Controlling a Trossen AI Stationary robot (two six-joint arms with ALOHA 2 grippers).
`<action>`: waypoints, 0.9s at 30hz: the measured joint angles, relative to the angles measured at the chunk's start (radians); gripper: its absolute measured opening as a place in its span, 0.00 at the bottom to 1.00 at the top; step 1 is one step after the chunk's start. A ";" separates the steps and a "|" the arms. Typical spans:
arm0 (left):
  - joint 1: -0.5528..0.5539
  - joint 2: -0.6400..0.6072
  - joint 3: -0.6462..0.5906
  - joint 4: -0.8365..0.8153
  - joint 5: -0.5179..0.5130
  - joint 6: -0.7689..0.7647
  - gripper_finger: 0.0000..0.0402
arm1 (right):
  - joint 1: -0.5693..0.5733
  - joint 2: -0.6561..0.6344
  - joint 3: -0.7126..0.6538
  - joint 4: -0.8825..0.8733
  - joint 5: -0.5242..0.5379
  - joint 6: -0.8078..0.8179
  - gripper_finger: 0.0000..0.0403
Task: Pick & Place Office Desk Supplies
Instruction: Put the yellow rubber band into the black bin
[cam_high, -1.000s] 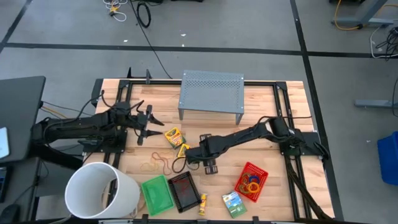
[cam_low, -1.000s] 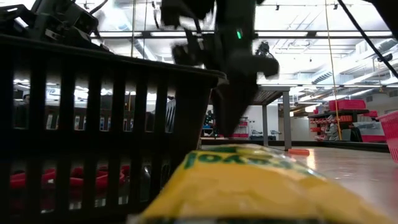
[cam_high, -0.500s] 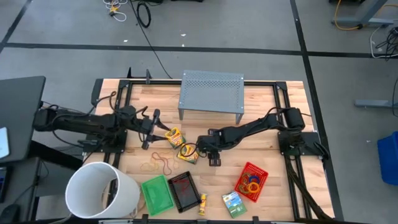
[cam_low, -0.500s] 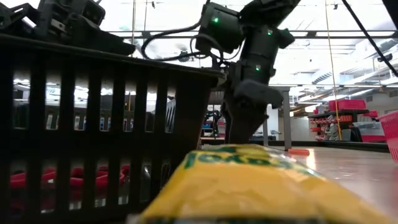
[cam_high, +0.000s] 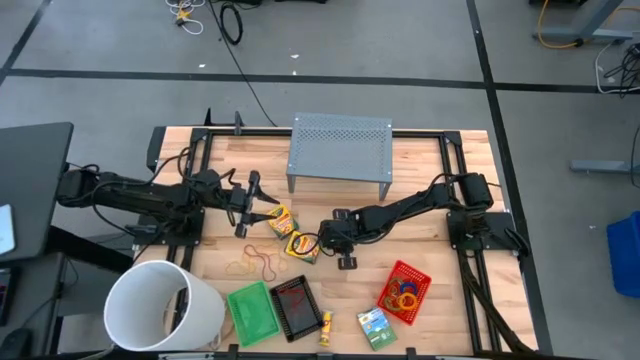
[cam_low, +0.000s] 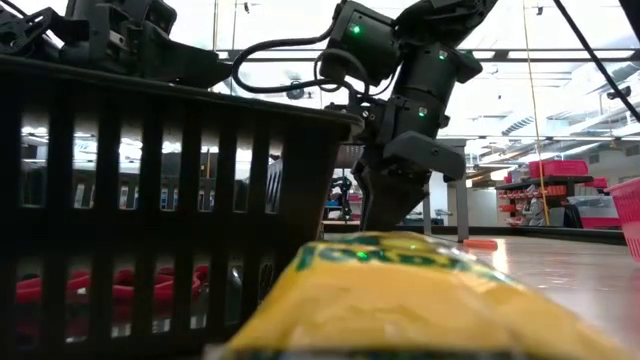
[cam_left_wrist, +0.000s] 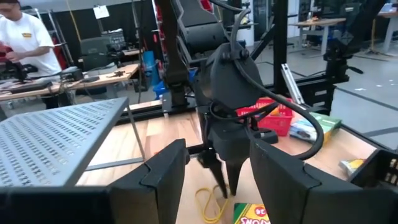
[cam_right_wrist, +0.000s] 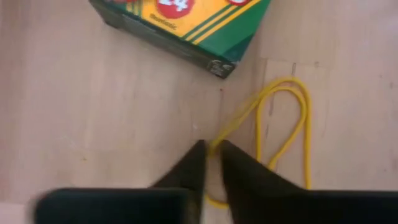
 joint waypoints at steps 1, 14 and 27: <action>0.000 0.000 0.000 0.000 -0.008 0.004 0.46 | 0.002 0.000 0.000 0.000 0.004 -0.005 0.04; 0.000 0.000 0.000 0.000 -0.029 0.006 0.46 | 0.086 -0.037 0.108 -0.154 0.197 -0.016 0.00; 0.000 0.002 0.000 -0.004 -0.029 0.011 0.46 | 0.190 -0.097 0.393 -0.397 0.281 -0.019 0.00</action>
